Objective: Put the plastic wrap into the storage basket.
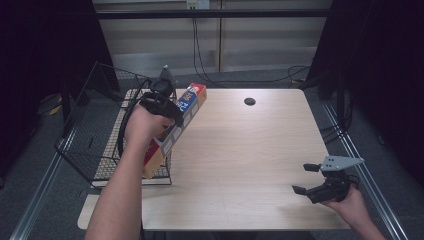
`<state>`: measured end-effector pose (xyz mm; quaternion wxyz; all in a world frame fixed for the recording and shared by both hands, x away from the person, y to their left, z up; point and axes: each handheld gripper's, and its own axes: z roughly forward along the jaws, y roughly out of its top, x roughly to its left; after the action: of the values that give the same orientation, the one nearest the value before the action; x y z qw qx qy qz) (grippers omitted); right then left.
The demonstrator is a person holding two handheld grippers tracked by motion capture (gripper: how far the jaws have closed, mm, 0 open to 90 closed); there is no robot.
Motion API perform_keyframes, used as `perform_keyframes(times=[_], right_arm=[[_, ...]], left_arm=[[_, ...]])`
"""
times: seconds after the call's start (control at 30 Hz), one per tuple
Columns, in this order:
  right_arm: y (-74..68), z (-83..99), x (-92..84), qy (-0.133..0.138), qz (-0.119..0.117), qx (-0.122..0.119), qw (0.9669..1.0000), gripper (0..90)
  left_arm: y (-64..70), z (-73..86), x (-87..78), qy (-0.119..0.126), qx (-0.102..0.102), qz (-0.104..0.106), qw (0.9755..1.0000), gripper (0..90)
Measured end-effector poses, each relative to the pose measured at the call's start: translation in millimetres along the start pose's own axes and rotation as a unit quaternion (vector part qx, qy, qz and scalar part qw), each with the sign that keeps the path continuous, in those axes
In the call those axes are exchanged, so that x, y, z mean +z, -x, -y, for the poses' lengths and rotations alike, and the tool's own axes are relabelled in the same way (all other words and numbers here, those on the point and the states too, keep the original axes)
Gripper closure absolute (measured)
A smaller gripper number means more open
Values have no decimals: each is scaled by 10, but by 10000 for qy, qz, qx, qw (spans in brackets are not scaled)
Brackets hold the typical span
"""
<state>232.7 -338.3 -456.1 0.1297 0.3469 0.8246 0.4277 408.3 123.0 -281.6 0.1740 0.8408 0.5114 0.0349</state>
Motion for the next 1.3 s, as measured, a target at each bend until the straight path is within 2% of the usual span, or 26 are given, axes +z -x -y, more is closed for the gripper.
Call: perform_keyframes(times=[0.03,0.13,0.17,0.2,0.4,0.53,0.63,0.67,0.8,0.83,0.87,0.97,1.17,1.3], right_arm=[[-1,0,0,-1,5,-7,10000,74],[-1,0,0,-6,-7,-16,10000,75],[-1,0,-1,1,-4,-4,10000,75],[0,0,-2,3,-3,0,10000,75],[-3,2,-4,-6,-16,-12,10000,75],[-2,1,-2,-9,-6,-17,10000,74],[-7,2,2,-16,1,-17,10000,75],[-7,2,1,-28,-23,-10,10000,75],[0,4,0,-26,-19,2,10000,75],[0,4,-1,-25,-18,2,10000,75],[-1,3,-1,-22,-26,-6,10000,75],[-1,3,0,-18,-31,14,10000,75],[-1,4,3,-26,-42,8,10000,75],[-3,7,15,-44,-64,16,10000,75]], left_arm=[[-3,5,-6,33,-81,3,10000,437],[-24,12,-29,-14,-101,-32,9999,438],[-44,22,-37,50,-154,-50,9999,438],[-64,23,-49,29,-87,-49,9999,437],[-117,44,-103,83,-227,-75,9997,437],[-159,53,-131,57,-204,-114,9997,438],[-177,61,-147,79,-292,-142,9994,437],[-197,62,-159,45,-250,-133,9996,437],[-233,76,-192,104,-389,-157,9991,437],[-251,79,-201,93,-344,-174,9992,437],[-249,82,-206,114,-415,-176,9989,437],[-274,91,-220,131,-458,-180,9987,438],[-330,104,-272,132,-451,-205,9987,437],[-362,120,-294,187,-542,-206,9981,437]])
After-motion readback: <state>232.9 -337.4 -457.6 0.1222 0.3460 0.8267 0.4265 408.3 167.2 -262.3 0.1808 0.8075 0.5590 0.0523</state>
